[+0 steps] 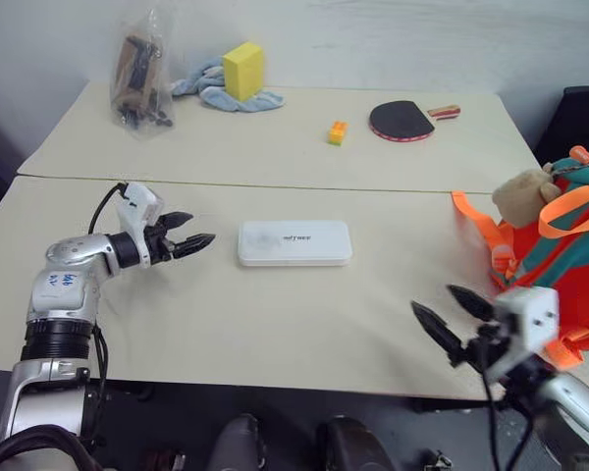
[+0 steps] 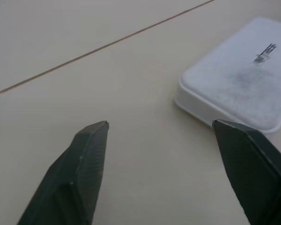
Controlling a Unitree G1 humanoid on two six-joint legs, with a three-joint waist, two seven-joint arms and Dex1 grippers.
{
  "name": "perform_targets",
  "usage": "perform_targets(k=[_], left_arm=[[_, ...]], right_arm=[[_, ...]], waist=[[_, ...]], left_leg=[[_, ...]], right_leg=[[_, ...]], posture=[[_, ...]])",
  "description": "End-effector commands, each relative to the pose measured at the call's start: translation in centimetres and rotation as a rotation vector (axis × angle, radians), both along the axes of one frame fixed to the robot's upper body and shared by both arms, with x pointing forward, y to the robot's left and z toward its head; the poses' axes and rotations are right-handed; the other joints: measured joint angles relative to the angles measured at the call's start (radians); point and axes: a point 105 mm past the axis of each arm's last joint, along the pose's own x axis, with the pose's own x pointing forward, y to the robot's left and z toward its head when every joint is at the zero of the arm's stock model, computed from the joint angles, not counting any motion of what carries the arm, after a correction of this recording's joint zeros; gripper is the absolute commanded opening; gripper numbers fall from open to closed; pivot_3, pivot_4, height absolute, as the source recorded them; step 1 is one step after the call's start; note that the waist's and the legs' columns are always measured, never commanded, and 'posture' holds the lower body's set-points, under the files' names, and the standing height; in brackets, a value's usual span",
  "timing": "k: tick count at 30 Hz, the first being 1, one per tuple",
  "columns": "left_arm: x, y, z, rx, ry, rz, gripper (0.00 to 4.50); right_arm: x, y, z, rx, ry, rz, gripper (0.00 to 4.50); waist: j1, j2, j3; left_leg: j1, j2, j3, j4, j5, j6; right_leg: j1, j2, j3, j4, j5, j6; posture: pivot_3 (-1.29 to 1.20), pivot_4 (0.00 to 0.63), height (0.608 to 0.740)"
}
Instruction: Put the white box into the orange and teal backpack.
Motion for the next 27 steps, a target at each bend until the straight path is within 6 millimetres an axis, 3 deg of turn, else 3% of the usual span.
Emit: perform_targets(k=[1, 7, 9, 13, 17, 22, 27], left_arm=[[0.6, -2.0, 0.0, 0.050, -0.032, -0.029, 2.35], [1.7, -4.6, -1.4, 0.092, -0.020, -0.054, 0.52], [2.1, -4.9, -1.5, 0.099, -0.028, -0.044, 0.05], [2.4, -5.7, -2.2, 0.108, 0.006, -0.057, 0.05], [2.3, -6.9, -2.6, 0.103, 0.017, -0.104, 0.05], [2.5, -8.0, -3.0, 0.105, 0.024, -0.144, 0.05], [1.9, -9.1, -3.1, 0.107, 0.030, -0.222, 0.05]], right_arm=[[2.8, -0.4, 0.3, -0.043, -0.023, -0.048, 2.13], [7.9, -0.6, 0.5, -0.113, -0.032, -0.037, 0.14], [9.4, -0.4, 0.3, -0.135, -0.030, -0.027, 0.00], [12.7, -0.4, -0.5, -0.185, -0.004, -0.057, 0.00], [14.5, -0.1, -1.4, -0.207, 0.027, -0.061, 0.00], [15.1, 1.7, -1.7, -0.202, 0.034, 0.004, 0.00], [14.0, 3.3, -1.7, -0.185, 0.041, 0.093, 0.00]], waist=[[0.001, 0.000, 0.000], [0.000, -0.001, 0.000], [-0.001, -0.001, 0.000], [-0.007, 0.000, 0.000], [-0.005, 0.000, 0.000], [-0.002, 0.000, 0.000], [-0.003, 0.000, 0.000]], left_leg=[[0.000, 0.000, 0.000, 0.001, 0.000, 0.000], [0.000, -0.002, 0.000, 0.002, 0.000, 0.001], [0.000, -0.001, 0.000, 0.001, 0.001, 0.001], [-0.001, 0.000, 0.001, 0.002, 0.002, -0.001], [0.000, 0.000, 0.002, 0.002, 0.002, -0.001], [-0.001, -0.001, 0.002, 0.003, 0.002, 0.000], [-0.001, -0.001, 0.002, 0.003, 0.002, 0.000]], right_leg=[[0.000, 0.000, 0.000, 0.000, 0.000, 0.000], [0.000, -0.002, -0.001, 0.001, 0.000, 0.000], [-0.001, 0.000, 0.000, 0.001, 0.000, 0.000], [-0.003, 0.000, 0.001, 0.005, 0.000, 0.000], [-0.003, 0.000, 0.001, 0.009, 0.000, 0.000], [-0.003, -0.001, 0.000, 0.009, 0.000, 0.000], [-0.003, -0.001, 0.000, 0.010, 0.000, 0.000]], posture=[[0.00, 0.150, 0.740], [0.00, 0.150, 0.740], [0.00, 0.150, 0.740], [0.00, 0.150, 0.740], [0.00, 0.150, 0.740], [0.00, 0.150, 0.740], [0.00, 0.150, 0.740]])
